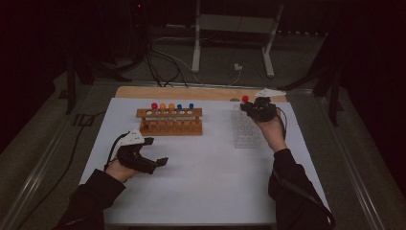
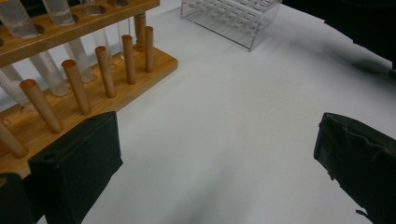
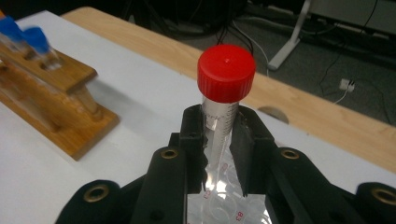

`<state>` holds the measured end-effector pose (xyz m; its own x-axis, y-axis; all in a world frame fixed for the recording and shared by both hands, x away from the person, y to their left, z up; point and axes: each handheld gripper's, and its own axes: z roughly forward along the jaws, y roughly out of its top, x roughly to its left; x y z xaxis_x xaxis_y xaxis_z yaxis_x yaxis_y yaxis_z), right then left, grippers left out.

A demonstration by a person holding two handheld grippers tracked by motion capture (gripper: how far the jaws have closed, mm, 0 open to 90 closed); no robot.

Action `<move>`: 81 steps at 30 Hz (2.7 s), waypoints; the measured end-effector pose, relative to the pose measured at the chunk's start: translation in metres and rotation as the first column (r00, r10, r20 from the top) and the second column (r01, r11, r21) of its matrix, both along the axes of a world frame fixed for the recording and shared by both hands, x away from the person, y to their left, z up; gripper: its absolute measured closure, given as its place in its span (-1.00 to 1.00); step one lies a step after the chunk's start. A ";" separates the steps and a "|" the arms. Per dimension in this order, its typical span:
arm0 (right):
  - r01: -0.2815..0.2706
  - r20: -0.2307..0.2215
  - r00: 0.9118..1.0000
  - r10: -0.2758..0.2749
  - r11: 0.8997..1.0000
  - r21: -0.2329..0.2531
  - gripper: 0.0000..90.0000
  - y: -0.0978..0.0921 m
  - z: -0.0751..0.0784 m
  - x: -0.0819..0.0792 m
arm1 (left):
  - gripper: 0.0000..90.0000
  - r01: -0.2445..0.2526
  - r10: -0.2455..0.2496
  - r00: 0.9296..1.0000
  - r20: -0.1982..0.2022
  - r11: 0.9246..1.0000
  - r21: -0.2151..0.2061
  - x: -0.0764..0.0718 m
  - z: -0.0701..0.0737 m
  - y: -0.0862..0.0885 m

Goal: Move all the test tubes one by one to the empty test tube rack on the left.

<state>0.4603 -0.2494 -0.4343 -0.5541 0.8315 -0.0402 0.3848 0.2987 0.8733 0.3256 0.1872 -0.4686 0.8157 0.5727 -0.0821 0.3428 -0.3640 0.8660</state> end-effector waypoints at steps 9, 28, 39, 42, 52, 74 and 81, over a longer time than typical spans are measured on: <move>-0.037 0.062 0.997 0.037 0.999 -0.007 0.67 0.008 0.018 -0.026 | -0.97 0.014 -0.014 1.000 0.002 1.000 0.002 -0.001 0.006 -0.005; -0.227 0.040 0.973 0.228 0.974 -0.020 0.67 0.050 -0.002 -0.088 | -0.96 0.067 -0.068 0.998 0.019 0.998 0.009 0.003 0.025 -0.031; -0.330 -0.024 0.944 0.330 0.944 -0.015 0.67 0.075 -0.027 -0.118 | -0.83 0.128 -0.128 0.990 0.049 0.992 0.003 0.008 0.039 -0.068; -0.353 -0.037 0.935 0.353 0.935 -0.018 0.67 0.081 -0.030 -0.124 | -0.69 0.144 -0.144 0.987 0.066 0.990 0.003 0.010 0.041 -0.078; -0.405 -0.050 0.913 0.404 0.914 -0.010 0.67 0.093 -0.031 -0.135 | -0.33 0.200 -0.202 0.974 0.106 0.979 0.029 0.012 0.042 -0.108; -0.420 -0.053 0.906 0.420 0.907 0.003 0.67 0.096 -0.029 -0.140 | 0.59 0.258 -0.269 0.951 0.150 0.962 0.093 0.010 0.035 -0.129; -0.410 -0.030 0.912 0.410 0.912 0.003 0.42 0.096 -0.027 -0.142 | 0.60 0.242 -0.255 0.954 0.156 0.965 0.097 0.008 0.039 -0.124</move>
<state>0.3184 -0.1531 -0.4616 -0.8472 0.5308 -0.0212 0.2530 0.4383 0.8625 0.3339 0.0633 -0.4297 0.9313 0.3497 0.1022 0.0873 -0.4866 0.8693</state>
